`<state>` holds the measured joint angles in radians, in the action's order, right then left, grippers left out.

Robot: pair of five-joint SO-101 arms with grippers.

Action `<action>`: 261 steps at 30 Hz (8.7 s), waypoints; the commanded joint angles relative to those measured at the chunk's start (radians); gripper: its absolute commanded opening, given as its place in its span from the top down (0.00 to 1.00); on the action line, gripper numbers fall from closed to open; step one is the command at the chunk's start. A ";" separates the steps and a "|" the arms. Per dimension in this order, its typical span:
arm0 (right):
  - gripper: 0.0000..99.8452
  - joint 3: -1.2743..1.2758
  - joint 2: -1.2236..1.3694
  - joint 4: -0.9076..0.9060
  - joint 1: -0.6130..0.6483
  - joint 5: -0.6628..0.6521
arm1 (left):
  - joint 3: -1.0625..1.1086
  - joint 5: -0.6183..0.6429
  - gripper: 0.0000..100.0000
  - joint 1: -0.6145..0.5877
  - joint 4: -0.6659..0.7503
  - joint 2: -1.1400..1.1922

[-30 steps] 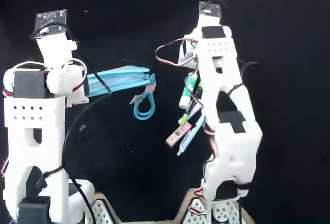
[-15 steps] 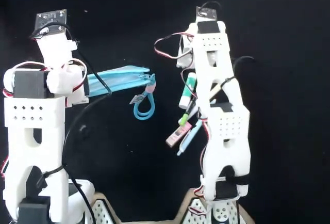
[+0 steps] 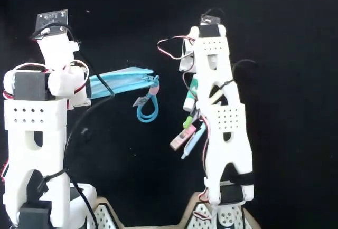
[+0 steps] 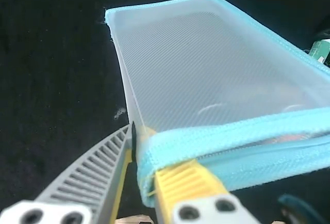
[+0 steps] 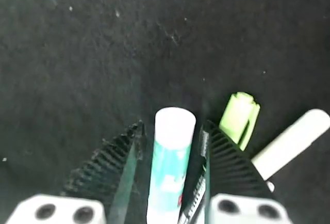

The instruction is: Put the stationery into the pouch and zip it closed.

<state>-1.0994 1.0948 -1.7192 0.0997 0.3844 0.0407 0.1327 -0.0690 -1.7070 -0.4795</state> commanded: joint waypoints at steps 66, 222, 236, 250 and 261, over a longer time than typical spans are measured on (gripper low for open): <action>0.86 1.368 -0.802 0.451 -0.730 -1.077 | 0.008 -0.003 0.97 0.005 0.014 0.003; 0.89 1.828 -1.359 0.634 0.132 -0.038 | 0.051 0.002 0.97 0.007 0.015 0.003; 0.89 1.791 -1.277 0.568 0.141 -0.034 | 0.047 0.002 0.97 0.007 0.015 0.003; 0.89 1.825 -1.277 0.629 0.198 0.046 | 0.048 0.002 0.97 0.005 0.015 0.003; 0.89 1.804 -1.110 0.680 0.150 0.051 | 0.050 0.002 0.97 0.005 0.015 0.003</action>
<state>0.7342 -0.1220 -1.0886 0.3023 0.4242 0.0729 0.1312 -0.0644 -1.7054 -0.4826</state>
